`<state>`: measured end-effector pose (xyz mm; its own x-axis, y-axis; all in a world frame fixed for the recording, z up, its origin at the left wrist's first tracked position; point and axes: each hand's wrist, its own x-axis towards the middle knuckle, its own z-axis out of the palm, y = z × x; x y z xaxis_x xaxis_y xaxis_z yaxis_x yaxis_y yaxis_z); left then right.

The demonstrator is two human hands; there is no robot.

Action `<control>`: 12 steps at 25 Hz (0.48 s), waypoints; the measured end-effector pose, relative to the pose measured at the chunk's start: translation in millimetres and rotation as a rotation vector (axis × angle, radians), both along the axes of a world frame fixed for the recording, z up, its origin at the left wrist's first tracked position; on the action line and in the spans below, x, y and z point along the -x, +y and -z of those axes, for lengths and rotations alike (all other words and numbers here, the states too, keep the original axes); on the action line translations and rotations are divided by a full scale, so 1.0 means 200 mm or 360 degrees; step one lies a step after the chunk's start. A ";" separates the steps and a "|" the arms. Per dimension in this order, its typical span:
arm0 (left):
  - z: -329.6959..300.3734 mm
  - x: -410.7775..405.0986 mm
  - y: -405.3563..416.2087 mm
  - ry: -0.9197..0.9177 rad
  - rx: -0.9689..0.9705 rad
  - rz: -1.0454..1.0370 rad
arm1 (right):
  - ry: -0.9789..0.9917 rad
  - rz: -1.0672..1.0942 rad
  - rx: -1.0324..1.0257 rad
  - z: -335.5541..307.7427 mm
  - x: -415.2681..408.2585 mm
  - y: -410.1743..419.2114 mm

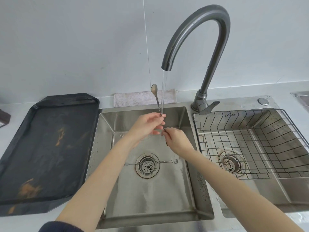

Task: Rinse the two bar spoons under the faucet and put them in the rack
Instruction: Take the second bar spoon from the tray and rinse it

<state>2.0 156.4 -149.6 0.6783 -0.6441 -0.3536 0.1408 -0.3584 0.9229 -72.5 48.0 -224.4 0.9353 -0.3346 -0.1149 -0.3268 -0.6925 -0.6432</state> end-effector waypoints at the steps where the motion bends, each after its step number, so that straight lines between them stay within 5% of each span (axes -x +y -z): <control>1: 0.00 0.00 -0.01 -0.0070 -0.0053 -0.0012 | 0.0003 0.0017 -0.0040 0.02 0.01 0.02; 6: 0.01 0.00 -0.04 -0.0407 -0.0180 -0.0042 | 0.0099 0.0088 -0.0166 0.09 0.08 0.05; 12: -0.04 -0.01 -0.11 -0.0476 -0.0172 -0.0067 | 0.0195 0.0153 -0.0172 0.10 0.13 0.03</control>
<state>3.8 134.7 -141.9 0.7877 -0.5829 -0.1995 -0.1140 -0.4561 0.8826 -98.4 54.9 -244.4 0.8763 -0.4014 -0.2663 -0.4688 -0.5834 -0.6632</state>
